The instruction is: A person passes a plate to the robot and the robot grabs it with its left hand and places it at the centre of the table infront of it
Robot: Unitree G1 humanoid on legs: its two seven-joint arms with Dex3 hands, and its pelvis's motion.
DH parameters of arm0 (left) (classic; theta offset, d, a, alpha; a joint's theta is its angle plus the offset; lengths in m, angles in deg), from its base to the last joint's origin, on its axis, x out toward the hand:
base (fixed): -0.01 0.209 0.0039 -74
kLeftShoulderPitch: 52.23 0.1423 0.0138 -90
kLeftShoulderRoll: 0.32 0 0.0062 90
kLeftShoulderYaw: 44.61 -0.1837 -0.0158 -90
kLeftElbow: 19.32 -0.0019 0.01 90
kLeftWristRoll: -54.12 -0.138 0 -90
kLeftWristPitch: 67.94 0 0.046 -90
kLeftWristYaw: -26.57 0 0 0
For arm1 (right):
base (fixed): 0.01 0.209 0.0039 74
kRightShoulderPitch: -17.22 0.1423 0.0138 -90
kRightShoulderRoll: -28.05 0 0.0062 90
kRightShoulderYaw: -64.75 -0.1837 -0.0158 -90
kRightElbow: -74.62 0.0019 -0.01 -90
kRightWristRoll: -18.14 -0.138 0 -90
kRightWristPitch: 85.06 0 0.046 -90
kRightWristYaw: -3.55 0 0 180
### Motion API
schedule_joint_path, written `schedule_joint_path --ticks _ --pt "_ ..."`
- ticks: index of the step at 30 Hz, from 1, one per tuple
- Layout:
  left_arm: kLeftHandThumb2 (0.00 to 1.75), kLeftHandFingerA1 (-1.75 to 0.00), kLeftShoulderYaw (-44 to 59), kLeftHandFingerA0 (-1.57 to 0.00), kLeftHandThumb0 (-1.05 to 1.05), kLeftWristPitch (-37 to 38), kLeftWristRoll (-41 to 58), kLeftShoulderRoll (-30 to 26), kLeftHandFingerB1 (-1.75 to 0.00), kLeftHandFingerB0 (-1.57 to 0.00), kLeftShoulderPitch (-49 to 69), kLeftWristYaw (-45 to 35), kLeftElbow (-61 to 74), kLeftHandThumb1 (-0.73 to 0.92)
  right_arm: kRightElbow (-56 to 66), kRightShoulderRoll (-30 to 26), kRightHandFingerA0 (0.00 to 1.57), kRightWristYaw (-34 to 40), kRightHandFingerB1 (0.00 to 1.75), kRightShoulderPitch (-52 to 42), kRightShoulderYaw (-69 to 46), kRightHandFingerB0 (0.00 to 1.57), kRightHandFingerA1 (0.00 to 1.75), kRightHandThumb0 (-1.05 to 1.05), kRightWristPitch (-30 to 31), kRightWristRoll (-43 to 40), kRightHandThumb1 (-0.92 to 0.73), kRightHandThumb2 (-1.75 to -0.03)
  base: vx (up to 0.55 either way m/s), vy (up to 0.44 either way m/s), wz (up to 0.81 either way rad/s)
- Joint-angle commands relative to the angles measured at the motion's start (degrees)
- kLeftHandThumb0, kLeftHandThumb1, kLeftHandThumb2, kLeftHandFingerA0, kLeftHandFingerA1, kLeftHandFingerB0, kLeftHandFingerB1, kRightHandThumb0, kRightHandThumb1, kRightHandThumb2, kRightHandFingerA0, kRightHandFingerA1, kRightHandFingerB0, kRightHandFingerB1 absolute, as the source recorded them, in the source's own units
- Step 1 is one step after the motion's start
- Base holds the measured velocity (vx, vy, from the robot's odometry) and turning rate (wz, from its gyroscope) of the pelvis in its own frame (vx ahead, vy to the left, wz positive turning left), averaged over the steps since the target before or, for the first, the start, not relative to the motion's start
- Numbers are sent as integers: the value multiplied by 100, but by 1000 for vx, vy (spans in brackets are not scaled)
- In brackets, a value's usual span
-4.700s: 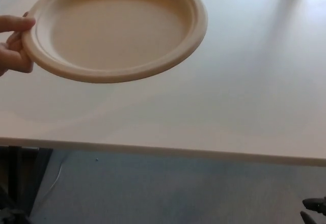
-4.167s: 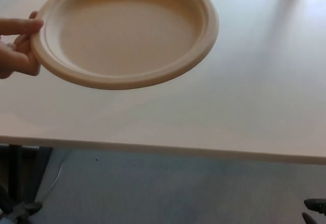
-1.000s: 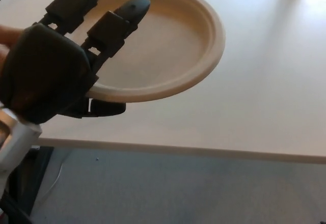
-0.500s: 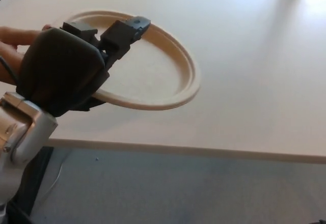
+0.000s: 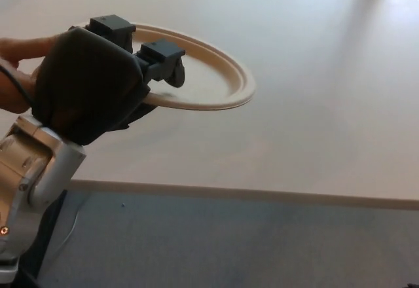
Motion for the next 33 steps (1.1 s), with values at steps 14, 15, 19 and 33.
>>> schedule_joint_path --ticks 14,15,19,33 --pt "60 -161 -137 -86 -14 -287 -316 -38 -118 -76 -244 429 -216 62 21 -171 41 -67 49 115 124 36 61 -79 149 93 -81 -66 0 0 0" --pt "62 -163 -176 -88 -16 -271 -339 -18 -118 -76 -314 525 -338 65 32 -173 41 -73 49 128 129 37 62 -78 153 91 -82 -66 0 0 0" --pt "58 -164 -398 -83 -9 -190 -434 48 -138 -64 -603 1007 -1034 61 33 -168 44 -80 49 145 144 40 63 -76 175 94 -82 -65 0 0 0" --pt "60 -164 -1381 -88 -23 -283 -808 433 -98 -79 -1510 2669 -3681 62 116 -194 50 -159 51 149 212 47 60 -73 148 140 -85 -65 0 0 0"
